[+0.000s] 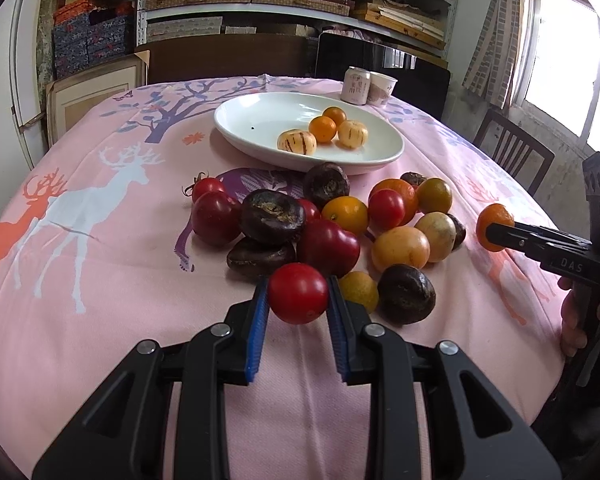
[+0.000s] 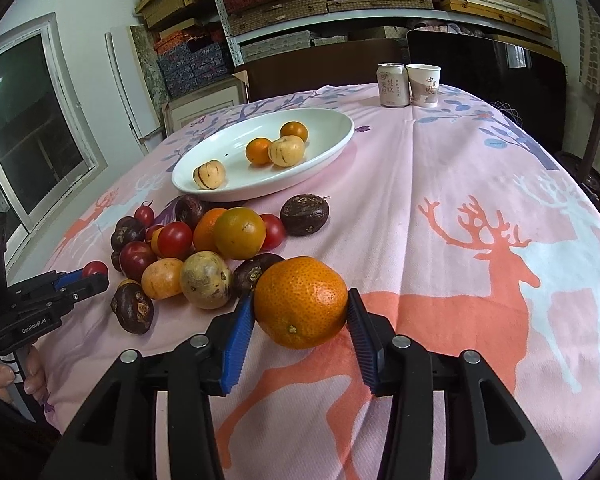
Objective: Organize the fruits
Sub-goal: 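Grasp a red tomato with the left gripper while the right gripper grasps the large orange, then lower the tomato and large orange onto the plate and open both grippers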
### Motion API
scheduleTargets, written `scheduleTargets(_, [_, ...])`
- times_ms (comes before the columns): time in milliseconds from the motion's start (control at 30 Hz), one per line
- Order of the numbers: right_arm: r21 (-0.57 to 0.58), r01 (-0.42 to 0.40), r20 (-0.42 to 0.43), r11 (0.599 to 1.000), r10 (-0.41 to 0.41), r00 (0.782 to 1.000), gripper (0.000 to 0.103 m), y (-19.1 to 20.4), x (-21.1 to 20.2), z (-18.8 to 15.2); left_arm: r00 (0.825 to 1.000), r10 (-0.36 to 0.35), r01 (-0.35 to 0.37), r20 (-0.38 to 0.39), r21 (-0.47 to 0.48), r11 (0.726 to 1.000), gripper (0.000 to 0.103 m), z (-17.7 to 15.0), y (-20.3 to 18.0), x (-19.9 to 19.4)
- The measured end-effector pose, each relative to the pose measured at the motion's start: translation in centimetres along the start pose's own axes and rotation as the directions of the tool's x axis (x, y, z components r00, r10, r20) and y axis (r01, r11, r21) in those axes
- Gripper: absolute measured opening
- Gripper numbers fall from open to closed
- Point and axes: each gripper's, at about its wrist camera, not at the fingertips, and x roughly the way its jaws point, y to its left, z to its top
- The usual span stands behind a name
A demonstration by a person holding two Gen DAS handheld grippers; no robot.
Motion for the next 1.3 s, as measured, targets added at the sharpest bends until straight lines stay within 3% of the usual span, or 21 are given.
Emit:
scheduleTargets(367, [-0.022, -0.042, 0.057, 0.999, 0.043, 0.997, 0.047, 1.3, -3.5, 1.8, 1.0, -0.008, 0.008, 0.028, 0.02, 1.0, 0.027, 0.9, -0.9, -1.9])
scheduleTargets(700, [0.023, -0.046, 0.165, 0.999, 0.042, 0.985, 0.047, 0.2, -6.1, 8.5, 0.989, 0.031, -0.047, 0.147, 0.108, 0.993, 0.028, 7.5, -2.1, -4.0])
scheduleTargets(900, [0.038, -0.041, 0.129, 0.998, 0.036, 0.991, 0.047, 0.0, -1.9, 13.1, 0.994, 0.036, -0.047, 0.105, 0.098, 0.994, 0.029, 12.9, -1.7, 0.5])
scheduleTargets(1167, [0.02, 0.04, 0.001, 0.999, -0.04, 0.999, 0.048, -0.5, 9.5, 16.9, 0.995, 0.085, -0.084, -0.048, 0.032, 0.996, 0.03, 16.9, 0.7, 11.3])
scheduleTargets(1200, [0.009, 0.049, 0.001, 0.999, -0.049, 0.999, 0.048, -0.5, 10.5, 17.3, 0.994, 0.09, -0.089, -0.061, 0.023, 0.996, 0.035, 17.5, 1.1, 12.4])
scheduleTargets(1300, [-0.009, 0.072, 0.039, 0.997, -0.071, 0.997, 0.059, -0.1, 11.7, 18.0, 0.993, 0.112, -0.115, -0.047, -0.055, 0.992, 0.07, 18.4, 2.6, 13.2])
